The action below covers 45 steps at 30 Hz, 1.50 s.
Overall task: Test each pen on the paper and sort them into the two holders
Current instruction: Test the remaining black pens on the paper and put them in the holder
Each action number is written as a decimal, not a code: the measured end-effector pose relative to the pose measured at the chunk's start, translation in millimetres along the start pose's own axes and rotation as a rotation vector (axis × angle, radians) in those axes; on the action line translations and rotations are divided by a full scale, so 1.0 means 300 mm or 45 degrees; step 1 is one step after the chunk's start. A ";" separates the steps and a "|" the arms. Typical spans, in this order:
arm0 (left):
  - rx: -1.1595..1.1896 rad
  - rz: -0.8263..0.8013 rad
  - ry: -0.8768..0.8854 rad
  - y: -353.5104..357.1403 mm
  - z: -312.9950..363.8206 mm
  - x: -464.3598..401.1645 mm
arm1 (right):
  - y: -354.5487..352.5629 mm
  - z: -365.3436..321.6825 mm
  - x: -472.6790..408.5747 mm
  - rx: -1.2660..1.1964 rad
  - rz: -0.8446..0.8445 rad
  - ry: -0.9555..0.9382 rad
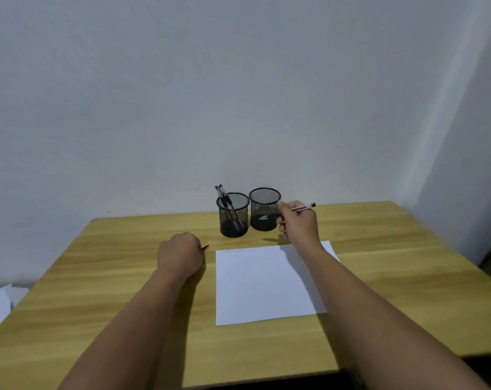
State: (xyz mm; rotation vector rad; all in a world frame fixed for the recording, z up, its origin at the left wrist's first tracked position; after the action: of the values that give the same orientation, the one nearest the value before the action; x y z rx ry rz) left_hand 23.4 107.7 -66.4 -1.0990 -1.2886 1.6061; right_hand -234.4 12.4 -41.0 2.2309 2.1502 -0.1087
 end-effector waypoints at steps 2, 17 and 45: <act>-0.039 0.075 0.075 0.001 0.007 0.008 | 0.003 0.028 0.014 0.018 -0.016 0.029; 0.073 -0.026 0.469 0.056 0.043 0.158 | 0.086 0.159 0.101 -0.032 -0.257 0.032; 0.263 -0.043 0.362 0.097 0.015 0.180 | 0.091 0.231 0.092 0.245 -0.293 -0.102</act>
State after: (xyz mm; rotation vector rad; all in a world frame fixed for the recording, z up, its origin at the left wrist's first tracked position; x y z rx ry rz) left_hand 0.4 152.0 -102.6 -1.1222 -0.9287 1.4597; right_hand -207.6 33.4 -112.8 2.0175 2.4368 -0.4224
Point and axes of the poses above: each hand's wrist, its own x-axis away from the middle knuckle, its own y-axis out of the palm, z = x × y, the point moved 2 cm from there along -x, towards the middle knuckle, and after that the axes turned 4 degrees about x, right-handed, at the moved point
